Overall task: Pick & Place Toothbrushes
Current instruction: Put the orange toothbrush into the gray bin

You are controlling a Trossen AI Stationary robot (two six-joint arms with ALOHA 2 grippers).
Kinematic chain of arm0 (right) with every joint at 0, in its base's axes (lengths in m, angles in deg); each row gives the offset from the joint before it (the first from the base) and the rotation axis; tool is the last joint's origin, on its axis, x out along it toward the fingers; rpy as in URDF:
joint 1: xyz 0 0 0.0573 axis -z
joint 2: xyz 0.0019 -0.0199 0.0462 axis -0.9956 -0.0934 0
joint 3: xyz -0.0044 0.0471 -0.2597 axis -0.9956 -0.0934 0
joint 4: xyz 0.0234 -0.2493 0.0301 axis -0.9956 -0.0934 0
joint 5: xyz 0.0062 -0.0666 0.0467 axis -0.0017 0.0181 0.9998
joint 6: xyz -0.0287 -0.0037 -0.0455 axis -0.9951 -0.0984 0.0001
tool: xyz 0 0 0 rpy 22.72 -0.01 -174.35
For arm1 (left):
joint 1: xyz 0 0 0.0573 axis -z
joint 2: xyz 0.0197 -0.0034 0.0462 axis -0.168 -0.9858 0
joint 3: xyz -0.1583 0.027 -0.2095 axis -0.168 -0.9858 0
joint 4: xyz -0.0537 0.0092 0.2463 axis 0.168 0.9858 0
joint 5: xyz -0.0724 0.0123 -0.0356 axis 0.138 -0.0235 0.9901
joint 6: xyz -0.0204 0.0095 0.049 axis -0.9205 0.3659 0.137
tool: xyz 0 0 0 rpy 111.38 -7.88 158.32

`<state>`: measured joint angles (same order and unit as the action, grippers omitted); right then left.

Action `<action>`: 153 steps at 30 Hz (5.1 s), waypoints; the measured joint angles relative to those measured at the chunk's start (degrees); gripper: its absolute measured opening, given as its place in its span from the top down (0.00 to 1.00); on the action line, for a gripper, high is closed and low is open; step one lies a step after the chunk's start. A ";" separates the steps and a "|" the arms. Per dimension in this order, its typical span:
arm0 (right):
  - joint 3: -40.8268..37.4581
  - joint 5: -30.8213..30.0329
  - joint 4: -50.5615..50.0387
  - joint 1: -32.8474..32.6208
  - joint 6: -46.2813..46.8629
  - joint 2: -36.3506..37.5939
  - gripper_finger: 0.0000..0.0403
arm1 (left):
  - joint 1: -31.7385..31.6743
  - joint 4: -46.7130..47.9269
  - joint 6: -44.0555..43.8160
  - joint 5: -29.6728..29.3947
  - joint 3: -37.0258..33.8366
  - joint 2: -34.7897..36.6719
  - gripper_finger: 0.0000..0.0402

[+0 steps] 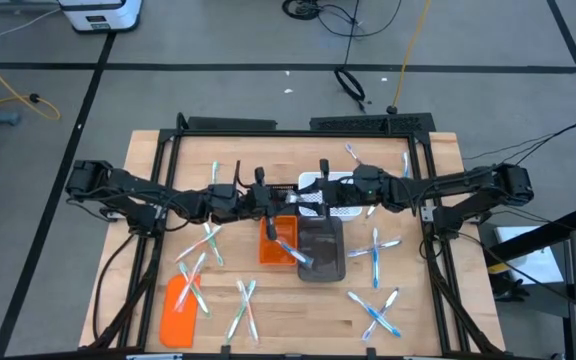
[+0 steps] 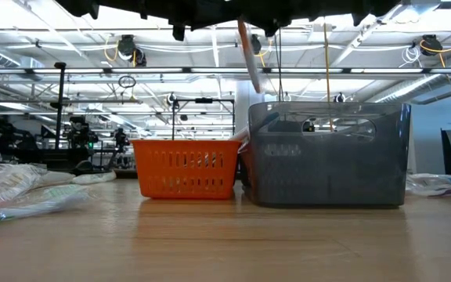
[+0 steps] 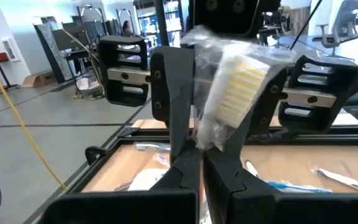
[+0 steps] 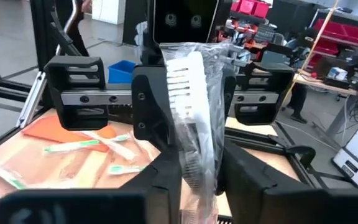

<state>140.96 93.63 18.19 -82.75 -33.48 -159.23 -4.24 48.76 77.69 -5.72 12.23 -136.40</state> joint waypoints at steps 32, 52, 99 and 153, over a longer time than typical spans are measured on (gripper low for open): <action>0.38 3.89 4.03 -0.10 3.73 1.62 0.71 | -0.15 2.80 0.10 -1.10 -0.37 -0.32 1.00; 0.22 6.54 1.49 0.79 3.66 1.51 0.75 | -0.04 1.74 0.26 -0.45 -0.17 -0.28 1.00; -0.94 6.63 -19.03 -3.89 18.51 8.04 0.90 | 0.66 9.08 5.49 -7.07 -0.02 0.70 0.68; -23.93 2.07 1.63 -7.63 36.27 8.04 0.63 | -0.26 9.21 4.11 -6.92 -0.09 0.63 0.68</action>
<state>117.03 95.70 19.82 -90.38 2.79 -151.18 -4.50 57.97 81.80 -12.64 12.14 -135.77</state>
